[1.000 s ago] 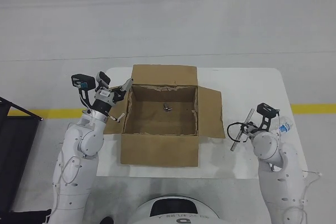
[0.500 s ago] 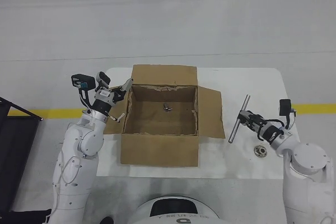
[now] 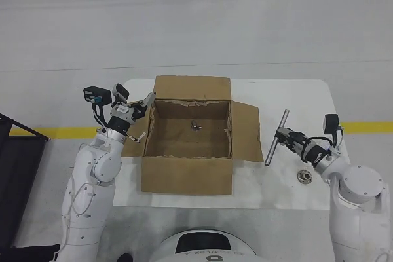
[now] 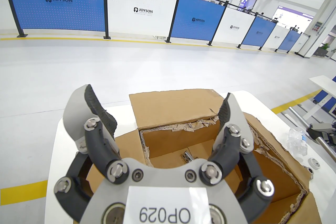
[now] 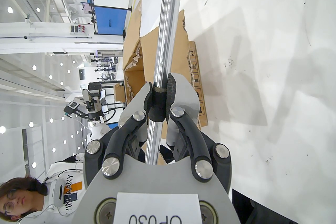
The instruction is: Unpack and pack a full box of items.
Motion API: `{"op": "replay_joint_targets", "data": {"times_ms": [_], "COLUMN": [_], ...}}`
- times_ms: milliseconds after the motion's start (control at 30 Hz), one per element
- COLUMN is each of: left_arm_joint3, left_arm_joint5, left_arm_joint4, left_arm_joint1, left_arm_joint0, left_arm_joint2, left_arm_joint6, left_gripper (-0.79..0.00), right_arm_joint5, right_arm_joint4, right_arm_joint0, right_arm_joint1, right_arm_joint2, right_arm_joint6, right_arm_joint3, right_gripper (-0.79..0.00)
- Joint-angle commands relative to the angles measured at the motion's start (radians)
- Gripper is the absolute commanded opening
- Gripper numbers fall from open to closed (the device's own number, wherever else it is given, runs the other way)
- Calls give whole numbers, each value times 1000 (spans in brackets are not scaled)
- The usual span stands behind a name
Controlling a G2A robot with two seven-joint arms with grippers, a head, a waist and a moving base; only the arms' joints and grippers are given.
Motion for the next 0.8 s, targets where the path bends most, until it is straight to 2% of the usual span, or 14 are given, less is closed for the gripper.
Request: {"op": "replay_joint_targets", "data": {"times_ms": [0,133,333,367,500,633,767], "left_arm_joint3": [0,0,0,0,0,0,0], "left_arm_joint5": [0,0,0,0,0,0,0], "left_arm_joint4": [0,0,0,0,0,0,0], "left_arm_joint1": [0,0,0,0,0,0,0], "left_arm_joint0": [0,0,0,0,0,0,0], "left_arm_joint2": [0,0,0,0,0,0,0], "left_arm_joint6": [0,0,0,0,0,0,0], "left_gripper": [0,0,0,0,0,0,0], "right_arm_joint5": [-32,-72,-46,-41,-8,39,144], "right_arm_joint4": [-6,55,-117,-125,-204,-252,-193], "right_arm_joint0": [0,47,171,190,272,331,377], "right_arm_joint1": [-1,-4,-10,-11,-16,-23,-31], "right_arm_joint2": [-41,-183,-449,-488,-600,-674,-678], "right_arm_joint6": [-16,19,-30,-10,-21,-78,-116], "right_arm_joint3": [-25,-57,-27,-13,64,129,172], "right_gripper": [-785,-785,-785,-785,-785,-785,-785]}}
